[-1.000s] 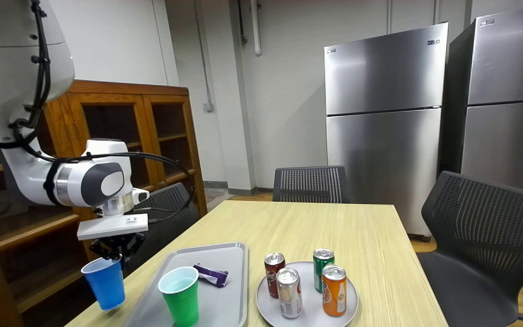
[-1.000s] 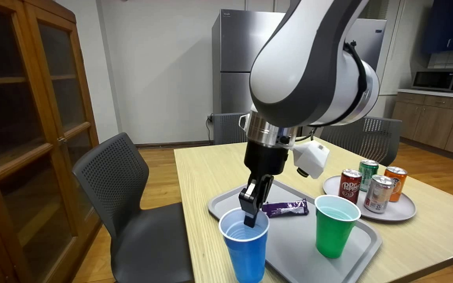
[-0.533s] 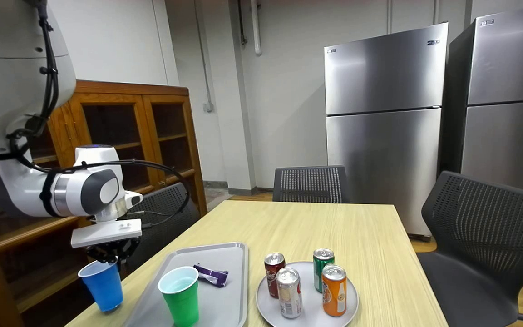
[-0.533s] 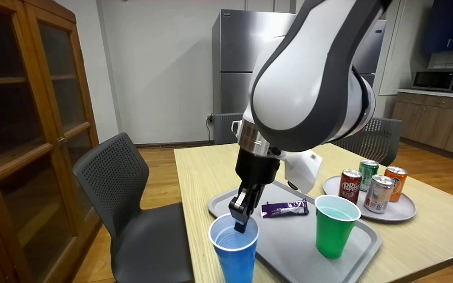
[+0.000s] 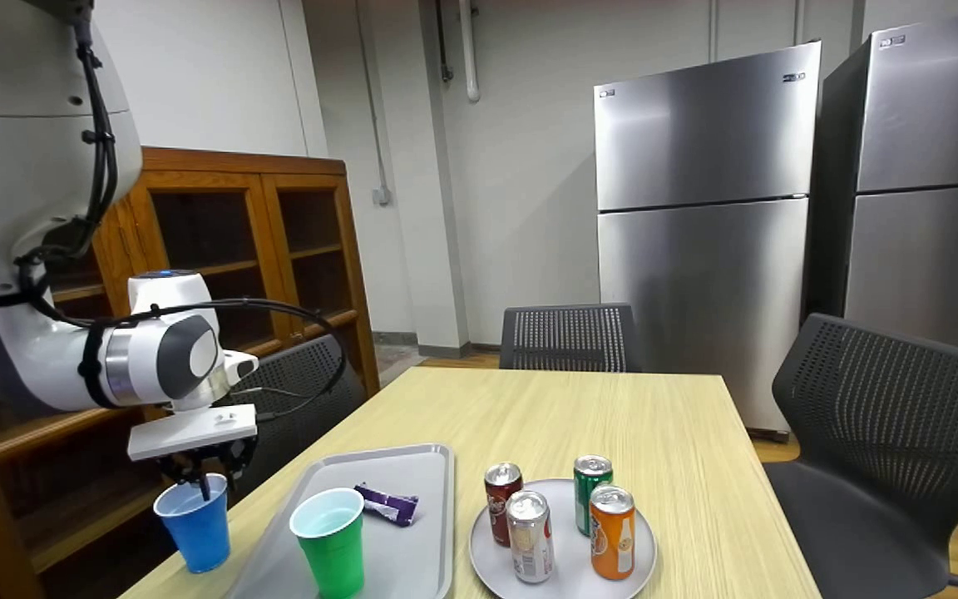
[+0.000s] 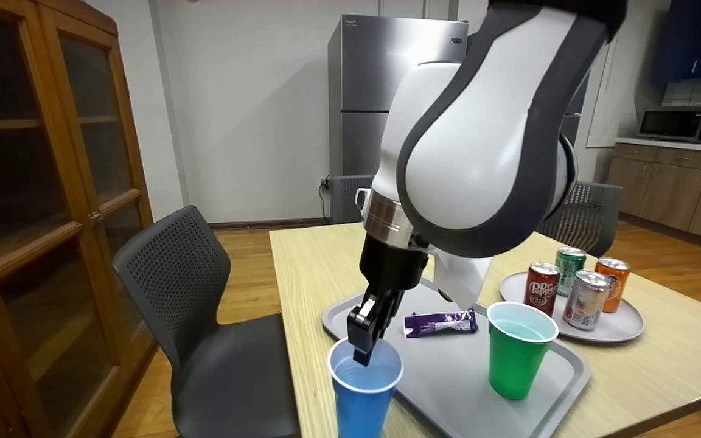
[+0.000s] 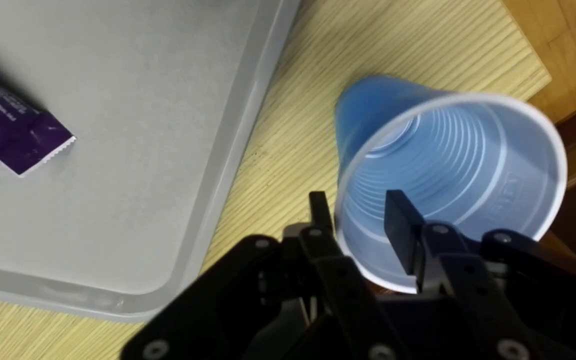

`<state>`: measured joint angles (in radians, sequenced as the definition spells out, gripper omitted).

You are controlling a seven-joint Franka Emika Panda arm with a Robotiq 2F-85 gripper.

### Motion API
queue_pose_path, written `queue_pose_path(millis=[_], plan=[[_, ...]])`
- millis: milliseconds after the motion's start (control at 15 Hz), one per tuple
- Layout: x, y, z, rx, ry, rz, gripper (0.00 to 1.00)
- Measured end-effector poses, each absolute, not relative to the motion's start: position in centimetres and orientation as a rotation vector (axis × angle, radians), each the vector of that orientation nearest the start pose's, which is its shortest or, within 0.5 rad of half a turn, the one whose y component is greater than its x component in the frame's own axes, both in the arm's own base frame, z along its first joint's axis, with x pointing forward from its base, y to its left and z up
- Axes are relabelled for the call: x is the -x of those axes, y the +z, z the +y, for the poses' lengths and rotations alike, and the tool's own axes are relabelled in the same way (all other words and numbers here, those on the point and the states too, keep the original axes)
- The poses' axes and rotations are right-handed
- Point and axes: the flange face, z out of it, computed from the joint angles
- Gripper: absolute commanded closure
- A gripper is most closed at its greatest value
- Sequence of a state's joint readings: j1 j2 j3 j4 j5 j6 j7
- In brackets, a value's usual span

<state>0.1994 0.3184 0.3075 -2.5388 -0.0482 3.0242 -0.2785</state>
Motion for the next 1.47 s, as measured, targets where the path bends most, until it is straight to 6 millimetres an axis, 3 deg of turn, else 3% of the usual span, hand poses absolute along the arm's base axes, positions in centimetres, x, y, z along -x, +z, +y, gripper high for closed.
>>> queue_pose_path(millis=[267,333,600,867,1133,1467], plan=[[-41.1,18.2,23.6,2.792,-0.304,-1.168,0.04],[-41.3,18.5,23.6,2.793,-0.322,-1.161,0.00],[-42.2,20.0,23.2,2.805,-0.380,-1.112,0.00],[-43.6,21.5,21.5,2.842,-0.403,-1.023,0.00],[-45.3,22.3,18.3,2.911,-0.387,-0.908,0.00],[-47.4,22.2,13.1,3.023,-0.359,-0.641,0.00]])
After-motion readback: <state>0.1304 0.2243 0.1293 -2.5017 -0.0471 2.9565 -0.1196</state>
